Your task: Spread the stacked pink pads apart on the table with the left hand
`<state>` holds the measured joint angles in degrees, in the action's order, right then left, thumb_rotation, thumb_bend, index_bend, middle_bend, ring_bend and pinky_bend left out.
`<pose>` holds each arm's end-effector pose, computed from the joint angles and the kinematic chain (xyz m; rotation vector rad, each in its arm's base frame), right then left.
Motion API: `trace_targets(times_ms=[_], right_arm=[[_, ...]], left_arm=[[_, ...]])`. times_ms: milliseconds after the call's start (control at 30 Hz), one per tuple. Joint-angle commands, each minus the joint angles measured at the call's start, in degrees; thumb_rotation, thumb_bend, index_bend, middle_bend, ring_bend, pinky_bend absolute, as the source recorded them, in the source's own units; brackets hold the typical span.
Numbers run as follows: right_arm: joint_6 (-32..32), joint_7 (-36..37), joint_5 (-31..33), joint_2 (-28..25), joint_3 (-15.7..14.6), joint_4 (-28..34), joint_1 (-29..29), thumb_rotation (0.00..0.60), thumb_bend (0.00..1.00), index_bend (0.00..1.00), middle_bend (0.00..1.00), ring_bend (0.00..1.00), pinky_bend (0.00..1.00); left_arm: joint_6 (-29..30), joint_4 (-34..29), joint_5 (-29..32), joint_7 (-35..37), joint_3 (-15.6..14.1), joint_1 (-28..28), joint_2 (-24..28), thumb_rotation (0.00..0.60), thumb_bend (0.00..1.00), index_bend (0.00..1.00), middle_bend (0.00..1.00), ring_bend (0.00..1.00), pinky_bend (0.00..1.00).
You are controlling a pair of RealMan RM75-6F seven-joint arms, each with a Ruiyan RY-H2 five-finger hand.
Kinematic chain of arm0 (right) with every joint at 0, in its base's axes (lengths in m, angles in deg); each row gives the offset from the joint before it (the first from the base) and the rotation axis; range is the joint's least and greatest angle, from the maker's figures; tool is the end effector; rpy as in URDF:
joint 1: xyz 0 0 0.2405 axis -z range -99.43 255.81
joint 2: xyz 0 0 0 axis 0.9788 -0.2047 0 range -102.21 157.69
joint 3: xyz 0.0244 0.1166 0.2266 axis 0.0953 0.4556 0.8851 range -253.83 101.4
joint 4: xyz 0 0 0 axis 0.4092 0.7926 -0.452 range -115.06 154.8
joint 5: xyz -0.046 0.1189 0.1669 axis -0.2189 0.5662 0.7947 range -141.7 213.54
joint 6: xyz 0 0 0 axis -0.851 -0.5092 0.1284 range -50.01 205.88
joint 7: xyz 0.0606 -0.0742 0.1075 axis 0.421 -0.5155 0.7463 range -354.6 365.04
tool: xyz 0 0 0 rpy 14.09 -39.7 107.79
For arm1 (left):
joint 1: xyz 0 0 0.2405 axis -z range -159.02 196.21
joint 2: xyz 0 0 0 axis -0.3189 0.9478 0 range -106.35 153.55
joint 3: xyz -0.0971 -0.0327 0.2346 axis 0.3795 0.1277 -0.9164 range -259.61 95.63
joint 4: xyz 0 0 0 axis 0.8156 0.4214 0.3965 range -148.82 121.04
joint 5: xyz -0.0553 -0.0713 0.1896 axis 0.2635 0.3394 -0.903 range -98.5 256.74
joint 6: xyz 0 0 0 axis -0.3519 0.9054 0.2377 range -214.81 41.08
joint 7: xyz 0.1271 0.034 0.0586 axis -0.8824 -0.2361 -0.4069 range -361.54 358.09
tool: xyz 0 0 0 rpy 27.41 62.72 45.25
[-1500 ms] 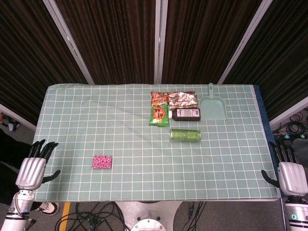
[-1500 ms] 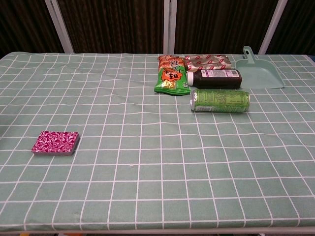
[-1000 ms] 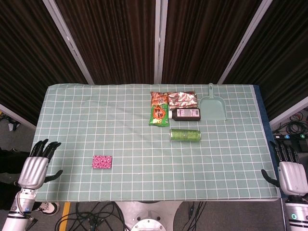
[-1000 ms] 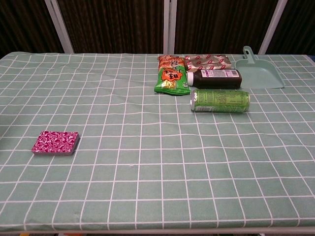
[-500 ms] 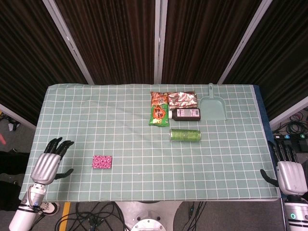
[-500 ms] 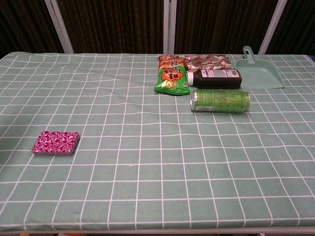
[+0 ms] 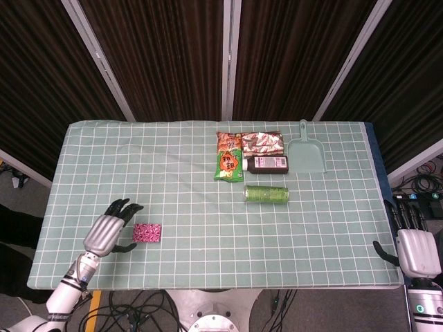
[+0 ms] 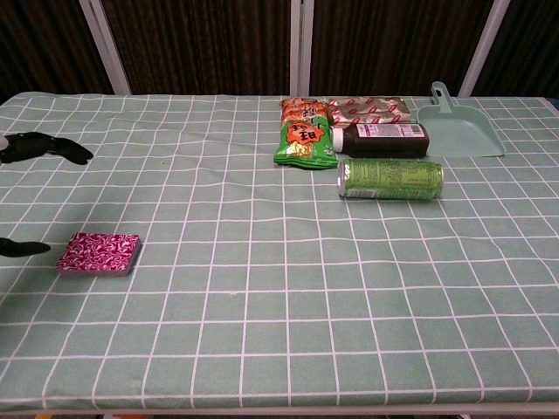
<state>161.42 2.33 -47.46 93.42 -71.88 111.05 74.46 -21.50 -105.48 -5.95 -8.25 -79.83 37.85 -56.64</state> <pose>-0.3217 -0.1801 0.1547 1.3493 -0.9056 0.8383 -0.2378 0.2319 0.0233 -1.7675 -1.0989 -0.9662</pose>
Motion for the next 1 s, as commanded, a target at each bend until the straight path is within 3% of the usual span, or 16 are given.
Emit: trace_targets(times_ms=[33, 500, 867, 1000], right_arm=[[-0.09, 0.10, 0.09, -0.02, -0.01, -0.09, -0.03, 0.600, 0.17, 0.00, 0.00, 0.00, 0.00], [-0.68, 1.24, 1.11, 0.09, 0.12, -1.23, -0.03, 0.600, 0.17, 0.00, 0.00, 0.00, 0.00], [-1.02, 2.65, 1.39, 0.16, 0.06, -2.41, 0.02, 0.600, 0.17, 0.00, 0.00, 0.00, 0.00], [-1.03, 2.51, 1.26, 0.29, 0.01, -2.43, -0.03, 0.600, 0.17, 0.00, 0.00, 0.00, 0.00]], left_arm=[[-1.35, 0.22, 0.88, -1.26, -0.17, 0.97, -1.48, 0.600, 0.16, 0.14, 0.14, 0.00, 0.06], [-7.88, 4.88, 5.21, -4.25, -0.15, 5.31, -7.15, 0.600, 0.16, 0.14, 0.18, 0.00, 0.06], [-6.52, 7.01, 7.73, -6.30, -0.40, 4.93, -8.66, 0.600, 0.16, 0.14, 0.23, 0.00, 0.06], [-6.12, 7.49, 8.10, -6.56, -0.42, 4.92, -9.06, 0.600, 0.16, 0.14, 0.29, 0.00, 0.06]])
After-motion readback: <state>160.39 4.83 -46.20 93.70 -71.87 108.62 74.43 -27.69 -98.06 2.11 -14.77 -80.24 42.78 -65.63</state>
